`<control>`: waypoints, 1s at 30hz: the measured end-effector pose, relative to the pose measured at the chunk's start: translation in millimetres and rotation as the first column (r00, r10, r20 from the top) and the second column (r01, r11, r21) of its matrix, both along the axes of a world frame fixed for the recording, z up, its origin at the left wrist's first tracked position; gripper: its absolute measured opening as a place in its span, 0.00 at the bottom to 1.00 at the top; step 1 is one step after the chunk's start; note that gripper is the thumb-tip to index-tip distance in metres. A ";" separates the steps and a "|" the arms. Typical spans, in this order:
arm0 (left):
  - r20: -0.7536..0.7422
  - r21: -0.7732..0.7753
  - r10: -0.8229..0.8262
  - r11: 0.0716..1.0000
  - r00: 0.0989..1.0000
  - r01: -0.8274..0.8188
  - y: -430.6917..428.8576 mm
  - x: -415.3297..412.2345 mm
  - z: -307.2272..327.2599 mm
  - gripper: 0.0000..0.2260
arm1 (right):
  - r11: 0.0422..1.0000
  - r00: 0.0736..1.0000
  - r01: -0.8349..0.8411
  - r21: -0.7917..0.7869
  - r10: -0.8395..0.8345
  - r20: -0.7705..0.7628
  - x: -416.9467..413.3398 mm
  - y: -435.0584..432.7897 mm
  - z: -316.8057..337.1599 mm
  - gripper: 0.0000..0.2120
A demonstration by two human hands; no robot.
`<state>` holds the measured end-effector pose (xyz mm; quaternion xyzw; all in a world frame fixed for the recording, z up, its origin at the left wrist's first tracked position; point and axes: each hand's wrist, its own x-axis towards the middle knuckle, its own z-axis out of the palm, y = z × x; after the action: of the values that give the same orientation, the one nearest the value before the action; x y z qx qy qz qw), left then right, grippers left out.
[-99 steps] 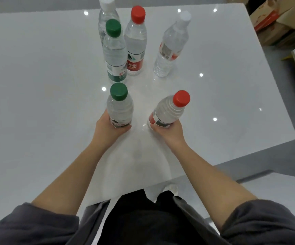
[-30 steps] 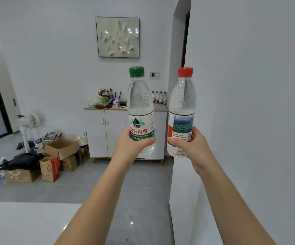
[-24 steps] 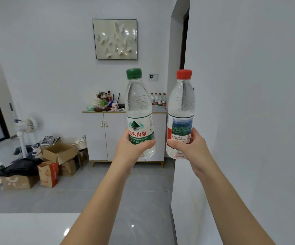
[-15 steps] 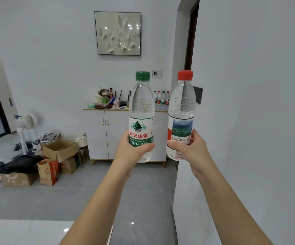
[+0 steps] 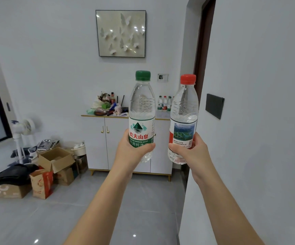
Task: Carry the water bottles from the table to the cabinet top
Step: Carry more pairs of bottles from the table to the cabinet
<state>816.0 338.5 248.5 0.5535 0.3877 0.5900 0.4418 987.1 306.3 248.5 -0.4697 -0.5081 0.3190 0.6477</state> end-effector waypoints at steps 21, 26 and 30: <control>-0.007 -0.009 -0.024 1.000 1.000 0.024 259.3 62.9 -16.5 0.23 | 0.998 0.998 0.062 -0.001 -0.062 -0.017 56.8 258.8 -19.6 0.22; 0.022 -0.029 -0.068 0.997 0.997 0.069 355.7 68.8 -10.1 0.24 | 0.995 0.995 0.097 -0.012 -0.096 0.019 65.1 346.7 -9.3 0.21; 0.033 -0.012 -0.101 0.995 0.994 0.101 426.7 74.4 -2.4 0.25 | 0.993 0.993 0.116 0.006 -0.116 0.031 74.2 412.5 -8.1 0.21</control>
<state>890.3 765.2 246.1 0.5599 0.3559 0.5732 0.4810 1061.3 718.7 240.4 -0.5020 -0.4907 0.2725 0.6580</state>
